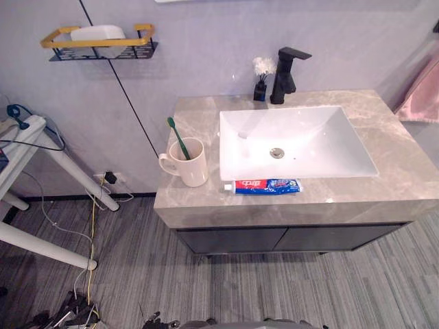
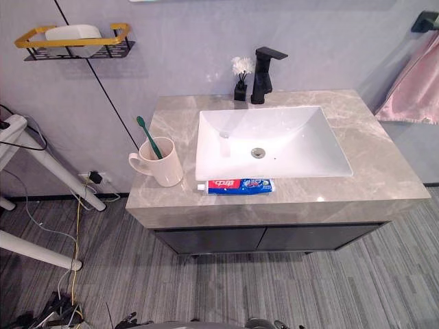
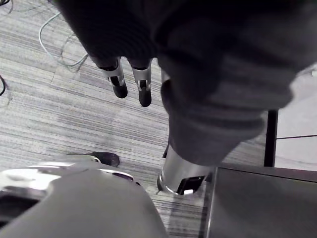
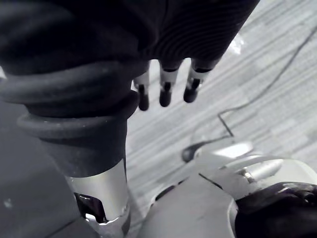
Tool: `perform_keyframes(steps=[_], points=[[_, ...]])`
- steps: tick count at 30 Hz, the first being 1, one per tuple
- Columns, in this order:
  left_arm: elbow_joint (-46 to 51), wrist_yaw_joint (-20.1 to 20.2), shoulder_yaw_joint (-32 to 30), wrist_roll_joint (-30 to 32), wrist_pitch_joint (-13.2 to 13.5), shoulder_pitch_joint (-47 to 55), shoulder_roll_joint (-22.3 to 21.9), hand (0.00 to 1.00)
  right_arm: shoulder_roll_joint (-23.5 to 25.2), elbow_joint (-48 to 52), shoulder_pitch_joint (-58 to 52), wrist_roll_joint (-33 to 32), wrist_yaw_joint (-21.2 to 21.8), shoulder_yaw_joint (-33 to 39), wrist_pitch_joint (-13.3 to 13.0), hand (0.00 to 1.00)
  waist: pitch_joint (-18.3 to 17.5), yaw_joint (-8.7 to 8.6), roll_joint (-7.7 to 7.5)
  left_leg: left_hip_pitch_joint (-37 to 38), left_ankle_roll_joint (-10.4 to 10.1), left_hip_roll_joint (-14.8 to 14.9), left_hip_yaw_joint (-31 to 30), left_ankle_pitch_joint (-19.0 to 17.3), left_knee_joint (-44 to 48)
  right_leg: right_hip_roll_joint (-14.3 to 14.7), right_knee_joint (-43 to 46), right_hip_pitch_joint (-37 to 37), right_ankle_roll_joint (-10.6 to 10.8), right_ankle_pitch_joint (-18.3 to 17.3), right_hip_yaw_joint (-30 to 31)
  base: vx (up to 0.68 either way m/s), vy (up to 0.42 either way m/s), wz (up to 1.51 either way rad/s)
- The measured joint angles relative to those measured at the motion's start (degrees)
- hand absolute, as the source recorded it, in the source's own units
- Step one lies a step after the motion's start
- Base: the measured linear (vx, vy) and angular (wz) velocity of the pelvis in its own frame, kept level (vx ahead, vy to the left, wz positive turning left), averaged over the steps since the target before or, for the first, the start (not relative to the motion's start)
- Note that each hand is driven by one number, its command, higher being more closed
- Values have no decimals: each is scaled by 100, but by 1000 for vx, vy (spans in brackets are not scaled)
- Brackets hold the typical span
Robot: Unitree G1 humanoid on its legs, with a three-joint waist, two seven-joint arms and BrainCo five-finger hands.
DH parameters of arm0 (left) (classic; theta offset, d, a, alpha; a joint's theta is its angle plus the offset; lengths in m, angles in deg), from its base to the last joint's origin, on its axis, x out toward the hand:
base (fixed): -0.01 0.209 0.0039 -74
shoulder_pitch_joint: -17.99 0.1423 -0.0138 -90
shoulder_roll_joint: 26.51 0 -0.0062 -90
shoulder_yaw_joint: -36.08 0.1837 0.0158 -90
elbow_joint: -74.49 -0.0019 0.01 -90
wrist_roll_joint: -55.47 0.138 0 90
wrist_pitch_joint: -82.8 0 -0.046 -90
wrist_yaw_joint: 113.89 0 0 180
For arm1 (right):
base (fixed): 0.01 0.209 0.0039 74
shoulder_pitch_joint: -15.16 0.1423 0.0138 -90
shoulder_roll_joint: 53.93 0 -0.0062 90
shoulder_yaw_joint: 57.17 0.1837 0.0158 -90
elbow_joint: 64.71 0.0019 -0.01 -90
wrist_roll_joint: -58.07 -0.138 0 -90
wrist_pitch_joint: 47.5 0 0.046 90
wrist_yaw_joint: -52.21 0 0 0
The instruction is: Organize washtable
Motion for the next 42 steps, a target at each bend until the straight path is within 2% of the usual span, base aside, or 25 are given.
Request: perform_keyframes(steps=[1,2,15,21,24,27,30,33,38,42], points=[[-1,10,-6,1,0,-6,-1,0,0,-10,-4,58,1,-5,0,0,0,46,-4,45,-6,35,-30,41,-103,65,-135,57,-33,77,-3,-2,-57,-3],[-163,104,137,4,8,-8,166,0,-22,-165,-8,166,22,-301,6,0,-20,63,-173,213,98,-184,-282,529,-850,49,-851,212,50,566,-53,-8,-34,-2],[-167,104,174,28,8,-26,174,0,-15,-109,-35,64,22,-289,4,0,-20,53,-169,211,98,-186,-278,529,-905,47,-868,185,61,559,-54,0,0,0],[-176,106,182,248,-2,-53,194,0,-18,286,-46,-500,24,-233,-8,0,-49,37,-185,212,96,-194,-287,534,-993,48,-932,189,71,554,-108,6,-1,0],[-165,111,172,297,-5,-61,252,0,-135,700,-30,-749,22,276,-29,0,-74,32,-228,213,95,-195,-252,531,-997,47,-943,182,71,559,-69,28,-4,-4],[-143,119,57,396,-2,-39,283,0,-588,1194,-26,-839,-2,1318,-54,0,-103,12,-286,214,96,-201,-206,521,-996,32,-943,156,89,574,-20,2,-3,-8],[-140,129,-182,399,-1,51,258,0,-1078,1724,-16,-879,-128,2284,-70,0,-128,-116,-332,211,100,-200,-194,514,-995,14,-944,144,108,585,-4,-24,-7,-4],[-68,132,-345,401,-1,201,230,0,-1461,2572,44,-863,-339,2789,-83,0,-200,-255,-381,150,105,-193,-138,511,-983,-2,-935,50,137,613,68,-45,-10,-11],[-26,133,-477,412,-10,236,205,0,-1788,3849,263,-621,-803,3018,-130,0,-246,-283,-369,101,155,-213,-87,478,-883,-29,-913,6,159,656,140,-35,-1,-7],[18,122,-458,416,-25,262,177,0,-2016,4486,730,-318,-1050,2759,-163,0,-275,-264,-363,70,159,-239,-118,479,-864,-57,-868,-28,160,656,125,-36,2,3]])
